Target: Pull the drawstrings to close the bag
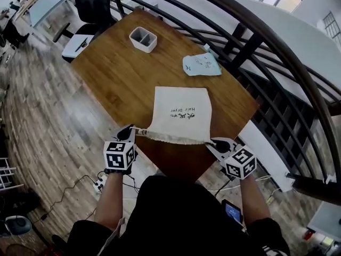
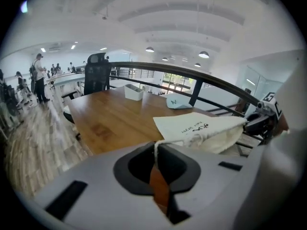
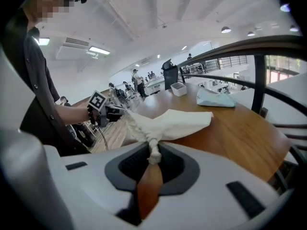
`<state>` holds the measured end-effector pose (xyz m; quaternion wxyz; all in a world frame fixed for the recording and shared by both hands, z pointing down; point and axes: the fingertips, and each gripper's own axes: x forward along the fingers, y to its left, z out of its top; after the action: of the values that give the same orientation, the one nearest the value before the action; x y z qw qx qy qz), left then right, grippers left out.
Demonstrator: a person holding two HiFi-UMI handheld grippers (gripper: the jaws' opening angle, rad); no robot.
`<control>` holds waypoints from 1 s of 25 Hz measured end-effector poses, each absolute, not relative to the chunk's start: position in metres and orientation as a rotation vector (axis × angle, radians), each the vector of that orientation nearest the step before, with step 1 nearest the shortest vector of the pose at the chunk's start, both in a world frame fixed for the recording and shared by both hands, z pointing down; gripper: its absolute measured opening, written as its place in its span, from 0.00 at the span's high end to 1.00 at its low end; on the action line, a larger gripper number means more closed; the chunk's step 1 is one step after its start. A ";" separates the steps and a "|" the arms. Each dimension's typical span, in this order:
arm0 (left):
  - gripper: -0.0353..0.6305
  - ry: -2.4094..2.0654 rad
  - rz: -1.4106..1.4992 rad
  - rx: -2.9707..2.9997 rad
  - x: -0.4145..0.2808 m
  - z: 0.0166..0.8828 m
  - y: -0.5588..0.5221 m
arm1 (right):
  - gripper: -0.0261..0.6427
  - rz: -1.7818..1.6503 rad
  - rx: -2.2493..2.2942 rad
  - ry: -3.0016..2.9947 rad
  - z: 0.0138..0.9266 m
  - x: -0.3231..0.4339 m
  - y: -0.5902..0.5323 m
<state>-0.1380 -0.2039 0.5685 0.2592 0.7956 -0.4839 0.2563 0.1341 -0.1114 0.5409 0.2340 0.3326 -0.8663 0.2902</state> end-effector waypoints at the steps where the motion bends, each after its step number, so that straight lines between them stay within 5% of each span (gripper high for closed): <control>1: 0.93 -1.316 0.702 2.154 -0.138 0.569 -0.203 | 0.90 0.793 0.904 -2.389 0.541 0.135 -0.113; 9: 0.93 -1.387 0.749 2.102 -0.148 0.577 -0.197 | 0.91 0.861 0.787 -2.544 0.527 0.144 -0.115; 25: 0.93 -1.422 0.729 2.140 -0.147 0.561 -0.198 | 0.92 0.900 1.303 -2.400 0.536 0.210 -0.152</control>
<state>-0.1469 -0.1976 0.5605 0.2334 0.7791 -0.5178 0.2653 0.2098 -0.1520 0.5356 0.1326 0.4490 -0.8274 0.3102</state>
